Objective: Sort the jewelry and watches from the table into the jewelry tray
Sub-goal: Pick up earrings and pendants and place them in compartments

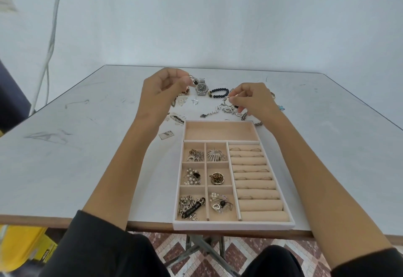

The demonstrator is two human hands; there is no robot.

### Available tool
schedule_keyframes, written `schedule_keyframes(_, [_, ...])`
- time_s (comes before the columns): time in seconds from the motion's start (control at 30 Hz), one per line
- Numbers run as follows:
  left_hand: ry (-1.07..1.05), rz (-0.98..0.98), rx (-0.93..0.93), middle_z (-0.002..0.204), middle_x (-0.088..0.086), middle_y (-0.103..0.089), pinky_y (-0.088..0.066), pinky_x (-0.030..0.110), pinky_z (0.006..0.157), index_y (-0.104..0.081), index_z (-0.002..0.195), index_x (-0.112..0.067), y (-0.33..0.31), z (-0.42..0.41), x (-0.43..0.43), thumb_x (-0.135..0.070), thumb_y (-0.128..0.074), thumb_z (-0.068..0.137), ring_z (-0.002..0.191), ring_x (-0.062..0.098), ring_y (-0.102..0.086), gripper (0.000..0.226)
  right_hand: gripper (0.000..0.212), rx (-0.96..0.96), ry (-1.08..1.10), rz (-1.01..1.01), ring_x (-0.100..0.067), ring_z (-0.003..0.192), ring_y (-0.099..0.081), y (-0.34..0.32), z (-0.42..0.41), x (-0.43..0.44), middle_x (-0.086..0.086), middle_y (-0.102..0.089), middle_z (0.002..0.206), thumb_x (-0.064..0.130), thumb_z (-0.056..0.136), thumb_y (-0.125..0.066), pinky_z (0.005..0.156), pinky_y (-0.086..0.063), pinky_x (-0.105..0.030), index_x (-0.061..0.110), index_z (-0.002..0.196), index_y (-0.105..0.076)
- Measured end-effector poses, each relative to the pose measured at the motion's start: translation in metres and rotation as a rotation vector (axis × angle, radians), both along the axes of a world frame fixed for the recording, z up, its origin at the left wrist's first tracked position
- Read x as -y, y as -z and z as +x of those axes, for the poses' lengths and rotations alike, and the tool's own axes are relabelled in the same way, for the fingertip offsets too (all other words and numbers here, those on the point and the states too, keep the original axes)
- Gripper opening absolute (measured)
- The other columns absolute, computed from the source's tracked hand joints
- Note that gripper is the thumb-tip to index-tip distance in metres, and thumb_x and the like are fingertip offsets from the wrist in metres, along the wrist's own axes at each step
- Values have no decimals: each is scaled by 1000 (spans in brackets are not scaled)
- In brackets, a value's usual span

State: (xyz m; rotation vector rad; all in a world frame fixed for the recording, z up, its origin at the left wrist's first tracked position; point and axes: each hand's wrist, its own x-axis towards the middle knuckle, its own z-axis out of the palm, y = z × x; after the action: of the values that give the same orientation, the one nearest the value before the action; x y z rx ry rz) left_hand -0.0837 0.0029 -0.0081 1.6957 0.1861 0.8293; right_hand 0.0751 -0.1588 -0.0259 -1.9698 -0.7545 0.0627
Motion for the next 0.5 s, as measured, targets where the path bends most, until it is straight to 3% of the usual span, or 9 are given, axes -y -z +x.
schedule_keyframes(0.23, [0,-47,79,81,-4,-71,-46,14,73,-63,91,-15,9,-21,2,-10,-60,92,79,12,-60,6,9,-35,-136,-26,-11,55,-59,-17,-22,7,2,-66,64,12,82,-71,47,-40,-12,9,90,-73])
schedule_keyframes(0.37, [-16,-62,122,80,-3,-69,-47,16,74,-63,92,-14,11,-28,5,-10,-60,92,76,13,-58,5,10,-61,-275,-117,-12,58,-57,-26,-35,11,-8,-73,78,13,79,-74,50,-37,-17,10,89,-74])
schedule_keyframes(0.5, [-52,-77,164,73,-5,-63,-45,14,72,-63,89,-18,10,-31,8,-9,-60,92,68,8,-56,10,12,-67,-400,-223,-10,54,-54,-31,-45,12,-9,-73,72,11,76,-77,48,-36,-15,5,86,-74])
